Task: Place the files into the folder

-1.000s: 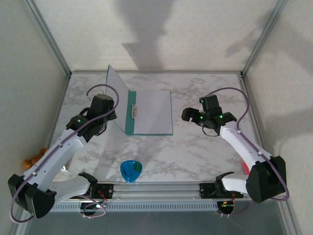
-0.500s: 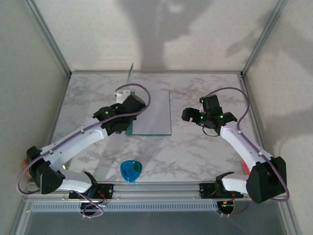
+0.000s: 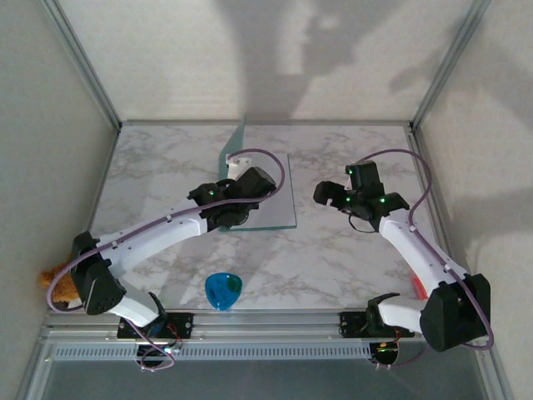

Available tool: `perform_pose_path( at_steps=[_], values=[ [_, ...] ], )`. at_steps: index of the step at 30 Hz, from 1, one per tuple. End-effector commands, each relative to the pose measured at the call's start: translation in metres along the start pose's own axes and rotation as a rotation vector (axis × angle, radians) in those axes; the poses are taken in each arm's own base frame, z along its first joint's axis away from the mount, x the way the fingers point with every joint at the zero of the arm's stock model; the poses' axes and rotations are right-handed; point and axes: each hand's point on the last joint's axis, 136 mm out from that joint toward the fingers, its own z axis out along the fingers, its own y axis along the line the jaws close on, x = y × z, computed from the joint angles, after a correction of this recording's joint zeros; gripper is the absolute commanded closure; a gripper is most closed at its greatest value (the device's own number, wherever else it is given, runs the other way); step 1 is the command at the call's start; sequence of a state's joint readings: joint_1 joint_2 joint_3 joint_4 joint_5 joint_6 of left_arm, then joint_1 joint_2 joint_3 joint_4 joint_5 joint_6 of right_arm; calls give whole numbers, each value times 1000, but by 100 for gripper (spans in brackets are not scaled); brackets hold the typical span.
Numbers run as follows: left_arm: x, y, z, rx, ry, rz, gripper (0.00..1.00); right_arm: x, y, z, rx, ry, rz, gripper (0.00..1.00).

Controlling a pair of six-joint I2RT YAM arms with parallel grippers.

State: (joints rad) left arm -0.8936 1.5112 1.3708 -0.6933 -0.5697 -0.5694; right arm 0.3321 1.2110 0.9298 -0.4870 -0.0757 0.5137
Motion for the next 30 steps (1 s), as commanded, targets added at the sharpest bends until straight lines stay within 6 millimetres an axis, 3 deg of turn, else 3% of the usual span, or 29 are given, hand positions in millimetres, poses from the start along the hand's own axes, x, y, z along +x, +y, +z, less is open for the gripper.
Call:
perform_pose_path(
  at_steps=[1,9,15,27,30],
  values=[
    [8,-32,7,111,26,-38,100,2,-11,-2,21,-15,30,5],
    [37,-70,24,169,90,12,100,4,-19,-2,32,-15,45,4],
    [55,-87,34,191,124,60,100,7,-20,1,34,-3,50,4],
    [86,-99,53,189,183,133,100,10,-24,4,47,3,45,3],
    [82,-102,52,202,174,121,87,9,-26,4,56,-3,45,3]
  ],
)
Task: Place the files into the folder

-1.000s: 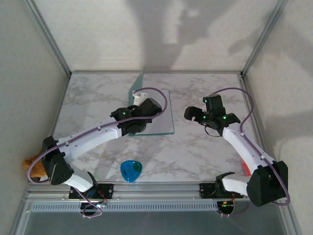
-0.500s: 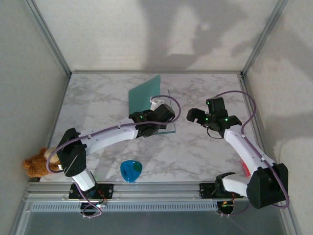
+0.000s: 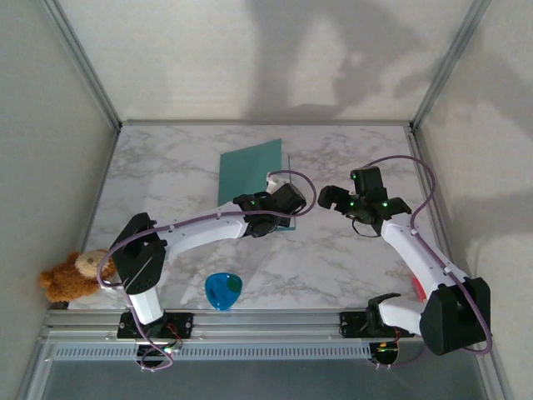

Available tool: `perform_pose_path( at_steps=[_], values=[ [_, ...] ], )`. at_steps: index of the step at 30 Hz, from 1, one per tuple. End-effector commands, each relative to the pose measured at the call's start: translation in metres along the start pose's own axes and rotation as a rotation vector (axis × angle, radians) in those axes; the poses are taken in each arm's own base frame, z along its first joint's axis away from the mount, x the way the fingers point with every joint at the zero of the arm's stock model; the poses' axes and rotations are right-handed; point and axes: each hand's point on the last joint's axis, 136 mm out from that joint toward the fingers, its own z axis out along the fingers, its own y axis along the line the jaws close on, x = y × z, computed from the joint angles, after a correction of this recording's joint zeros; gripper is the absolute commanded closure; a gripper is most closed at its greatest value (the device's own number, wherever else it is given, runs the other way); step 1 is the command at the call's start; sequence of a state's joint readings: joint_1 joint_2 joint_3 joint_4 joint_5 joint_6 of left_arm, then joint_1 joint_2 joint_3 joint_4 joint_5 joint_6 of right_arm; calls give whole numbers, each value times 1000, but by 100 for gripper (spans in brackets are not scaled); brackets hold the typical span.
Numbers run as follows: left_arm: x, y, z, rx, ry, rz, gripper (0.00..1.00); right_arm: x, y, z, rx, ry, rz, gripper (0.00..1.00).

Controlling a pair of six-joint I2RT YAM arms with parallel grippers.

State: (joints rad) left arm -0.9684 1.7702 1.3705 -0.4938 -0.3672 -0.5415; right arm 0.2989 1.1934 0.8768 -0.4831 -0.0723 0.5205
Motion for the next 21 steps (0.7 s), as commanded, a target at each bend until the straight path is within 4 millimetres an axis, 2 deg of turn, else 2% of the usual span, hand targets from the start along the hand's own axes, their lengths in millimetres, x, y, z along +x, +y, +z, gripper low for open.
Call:
perform_pose_path(
  at_steps=[1,4,5,13,15,18,21],
  values=[
    [1,-8,2,22,2,7,80,-1,-7,0,23,-18,10,3],
    [-8,-9,-3,28,-20,-3,54,-5,-8,-1,36,-33,12,3],
    [-11,-10,-4,31,-27,-5,49,-6,-9,-1,42,-39,14,2],
    [-51,-13,-31,98,-126,-50,31,-19,-20,-6,111,-109,30,1],
    [-63,-10,-39,115,-166,-69,29,-23,-27,-10,148,-141,39,1],
    [-84,1,-54,134,-246,-110,23,-32,-32,-18,174,-209,40,1],
    [-105,25,-67,136,-334,-177,11,-41,-34,-25,182,-266,33,1]
  ],
)
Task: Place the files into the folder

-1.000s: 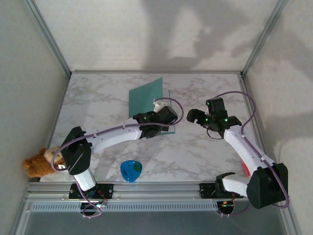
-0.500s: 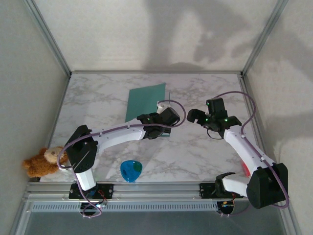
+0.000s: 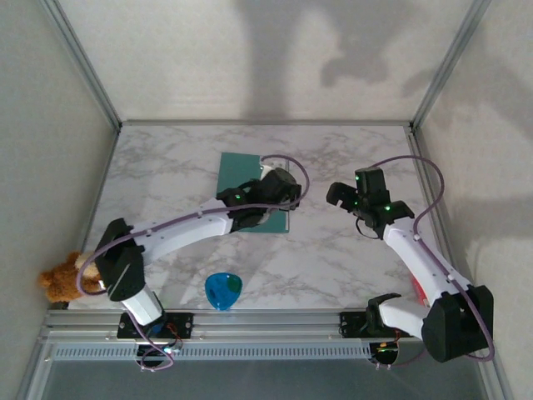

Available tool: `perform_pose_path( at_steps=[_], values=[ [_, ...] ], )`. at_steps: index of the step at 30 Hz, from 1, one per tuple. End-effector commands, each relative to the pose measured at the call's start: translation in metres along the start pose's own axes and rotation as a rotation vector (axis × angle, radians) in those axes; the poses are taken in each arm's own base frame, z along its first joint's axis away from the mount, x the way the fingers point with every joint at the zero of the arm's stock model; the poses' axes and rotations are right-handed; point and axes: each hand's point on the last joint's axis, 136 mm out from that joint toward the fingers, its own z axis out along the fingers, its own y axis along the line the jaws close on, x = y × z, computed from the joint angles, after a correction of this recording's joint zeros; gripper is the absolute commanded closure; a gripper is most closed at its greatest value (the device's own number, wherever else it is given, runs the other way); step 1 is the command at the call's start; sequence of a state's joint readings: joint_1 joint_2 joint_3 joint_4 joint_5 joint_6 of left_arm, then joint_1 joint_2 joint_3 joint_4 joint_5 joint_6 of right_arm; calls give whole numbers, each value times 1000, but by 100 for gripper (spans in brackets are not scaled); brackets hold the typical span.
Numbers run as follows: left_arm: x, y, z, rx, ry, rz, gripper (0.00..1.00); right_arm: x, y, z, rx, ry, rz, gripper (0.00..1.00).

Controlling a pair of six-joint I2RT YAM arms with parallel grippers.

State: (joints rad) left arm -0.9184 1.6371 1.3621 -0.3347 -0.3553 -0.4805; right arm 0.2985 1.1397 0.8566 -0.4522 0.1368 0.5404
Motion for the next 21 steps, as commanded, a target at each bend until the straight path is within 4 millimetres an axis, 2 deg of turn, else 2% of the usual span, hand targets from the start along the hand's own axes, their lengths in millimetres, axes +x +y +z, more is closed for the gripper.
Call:
perform_pose_path(
  at_steps=[1,4,6,8,11,13,16,19,21],
  values=[
    [-50,26,-23,8,-165,-93,8,-20,-11,-8,50,-115,13,1],
    [-75,67,-36,-47,-279,-164,1,-28,-15,-11,82,-150,0,1],
    [-86,97,-48,-112,-369,-186,1,-34,-19,-13,109,-177,-12,1],
    [-92,131,-58,-187,-441,-206,0,-39,-28,-14,157,-216,-20,1],
    [-90,197,-74,-361,-536,-262,0,-51,-38,-16,226,-286,-44,1],
    [-78,239,-81,-464,-591,-259,0,-56,-44,-10,268,-330,-87,1],
    [-49,291,-89,-573,-653,-251,0,-59,-48,7,291,-354,-142,1],
    [-10,342,-84,-643,-640,-296,1,-58,-53,24,299,-345,-158,1],
    [15,371,-80,-695,-619,-350,0,-59,-64,35,334,-359,-160,1]
  ],
)
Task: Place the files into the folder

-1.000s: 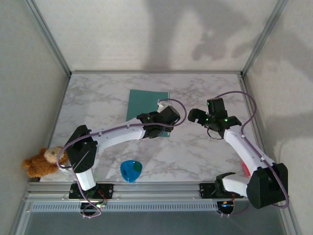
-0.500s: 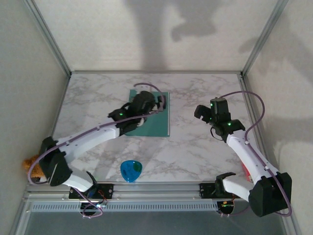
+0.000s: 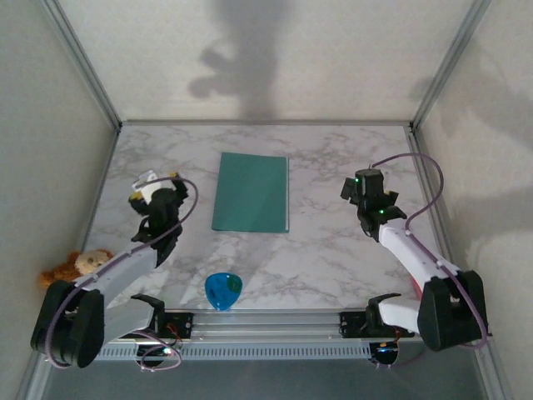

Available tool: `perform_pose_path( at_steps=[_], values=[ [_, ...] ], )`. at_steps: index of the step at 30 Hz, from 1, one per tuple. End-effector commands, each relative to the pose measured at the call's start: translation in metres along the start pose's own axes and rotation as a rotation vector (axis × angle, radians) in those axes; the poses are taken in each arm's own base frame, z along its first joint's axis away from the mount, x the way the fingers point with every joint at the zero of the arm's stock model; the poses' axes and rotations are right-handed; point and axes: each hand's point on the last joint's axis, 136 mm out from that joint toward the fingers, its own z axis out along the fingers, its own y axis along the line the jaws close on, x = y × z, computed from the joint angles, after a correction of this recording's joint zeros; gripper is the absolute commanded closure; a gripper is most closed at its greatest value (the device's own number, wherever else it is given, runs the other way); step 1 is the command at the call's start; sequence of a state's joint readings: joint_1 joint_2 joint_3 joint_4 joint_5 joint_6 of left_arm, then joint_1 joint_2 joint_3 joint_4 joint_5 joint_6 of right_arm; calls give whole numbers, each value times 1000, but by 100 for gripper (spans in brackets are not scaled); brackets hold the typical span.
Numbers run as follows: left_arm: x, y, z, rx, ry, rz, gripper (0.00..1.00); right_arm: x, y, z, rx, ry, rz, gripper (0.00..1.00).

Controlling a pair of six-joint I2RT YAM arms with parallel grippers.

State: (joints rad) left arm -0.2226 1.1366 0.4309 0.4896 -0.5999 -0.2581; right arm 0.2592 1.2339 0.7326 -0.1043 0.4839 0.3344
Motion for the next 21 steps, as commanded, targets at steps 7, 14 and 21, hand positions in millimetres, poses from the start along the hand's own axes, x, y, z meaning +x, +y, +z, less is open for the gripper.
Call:
perform_pose_path(
  at_steps=[7,14,21],
  values=[
    [-3,51,23,-64,-97,-104,1,1,-15,39,72,-139,-71,1],
    [19,54,34,-35,-98,-81,1,13,-3,50,-20,-198,-163,1],
    [18,43,30,59,-156,-43,0,21,9,60,-164,-230,-169,1]
  ],
)
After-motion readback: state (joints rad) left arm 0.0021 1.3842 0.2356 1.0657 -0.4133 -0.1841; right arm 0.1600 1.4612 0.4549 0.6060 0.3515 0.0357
